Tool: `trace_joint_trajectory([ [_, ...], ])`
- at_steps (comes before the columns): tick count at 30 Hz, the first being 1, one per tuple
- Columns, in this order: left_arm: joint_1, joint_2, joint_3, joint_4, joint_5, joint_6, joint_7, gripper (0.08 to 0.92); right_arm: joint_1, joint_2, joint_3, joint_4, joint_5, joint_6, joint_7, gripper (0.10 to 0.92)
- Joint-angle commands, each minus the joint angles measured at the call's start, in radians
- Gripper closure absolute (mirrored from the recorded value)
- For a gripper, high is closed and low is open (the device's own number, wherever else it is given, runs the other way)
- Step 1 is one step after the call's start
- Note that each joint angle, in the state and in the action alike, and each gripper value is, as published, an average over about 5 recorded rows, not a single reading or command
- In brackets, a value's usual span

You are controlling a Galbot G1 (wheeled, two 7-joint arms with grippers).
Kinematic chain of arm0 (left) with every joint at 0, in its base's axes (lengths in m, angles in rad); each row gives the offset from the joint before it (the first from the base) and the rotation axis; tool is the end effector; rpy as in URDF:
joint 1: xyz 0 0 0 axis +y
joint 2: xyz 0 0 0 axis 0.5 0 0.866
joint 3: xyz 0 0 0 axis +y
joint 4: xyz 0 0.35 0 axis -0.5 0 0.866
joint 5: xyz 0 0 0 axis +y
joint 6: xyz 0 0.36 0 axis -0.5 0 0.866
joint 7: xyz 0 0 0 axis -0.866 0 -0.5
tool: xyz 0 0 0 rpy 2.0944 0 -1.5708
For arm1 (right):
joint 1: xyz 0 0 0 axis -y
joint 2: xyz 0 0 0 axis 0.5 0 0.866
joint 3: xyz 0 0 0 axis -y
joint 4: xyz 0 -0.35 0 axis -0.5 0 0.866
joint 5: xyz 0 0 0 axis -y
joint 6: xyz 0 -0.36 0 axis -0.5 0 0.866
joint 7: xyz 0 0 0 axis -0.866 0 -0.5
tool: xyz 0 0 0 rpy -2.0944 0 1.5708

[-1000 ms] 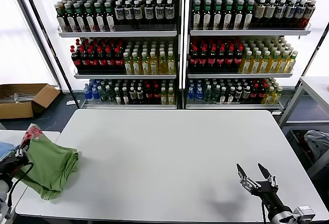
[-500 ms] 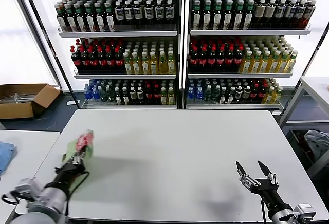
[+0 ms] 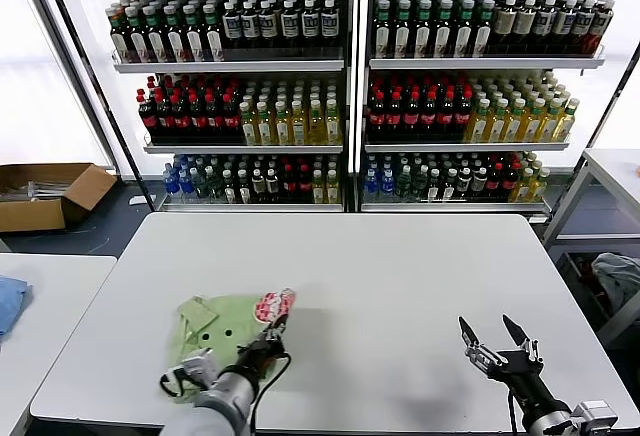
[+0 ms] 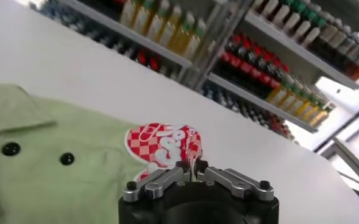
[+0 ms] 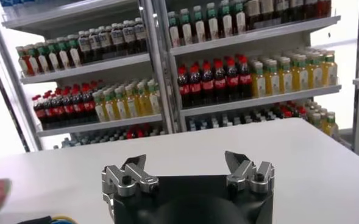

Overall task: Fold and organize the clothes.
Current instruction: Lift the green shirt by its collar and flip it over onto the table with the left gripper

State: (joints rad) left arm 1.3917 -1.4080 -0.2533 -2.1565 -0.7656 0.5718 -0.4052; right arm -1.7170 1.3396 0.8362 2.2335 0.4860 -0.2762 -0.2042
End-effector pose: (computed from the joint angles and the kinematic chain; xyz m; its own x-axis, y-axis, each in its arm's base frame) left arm 0.2174 -0.0546 -0.2501 -0.8350 0.3031 0.4593 0.0430 0.8680 -0.4946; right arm 0.1465 -0.1144 -0.2500 -0.9703 -0.1405 0.1971 -0.1100 0.9813 0.1581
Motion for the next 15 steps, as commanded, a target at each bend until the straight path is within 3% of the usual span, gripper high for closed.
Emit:
trace_joint_trajectory([
  [1, -0.129, -0.077, 0.156, 0.177, 0.027, -0.019, 0.004, 0.863, 0.020, -0.018, -0.080, 0.019, -0.024, -0.042, 0.019, 0.203],
  [6, -0.079, -0.032, 0.146, 0.100, 0.073, -0.030, 0.085, 0.763, 0.063, -0.069, -0.170, 0.005, -0.026, -0.104, 0.062, 0.203],
  [15, 0.018, 0.046, -0.023, -0.154, 0.029, -0.016, 0.107, 0.503, 0.216, -0.126, -0.433, -0.093, 0.065, -0.194, 0.125, 0.203],
])
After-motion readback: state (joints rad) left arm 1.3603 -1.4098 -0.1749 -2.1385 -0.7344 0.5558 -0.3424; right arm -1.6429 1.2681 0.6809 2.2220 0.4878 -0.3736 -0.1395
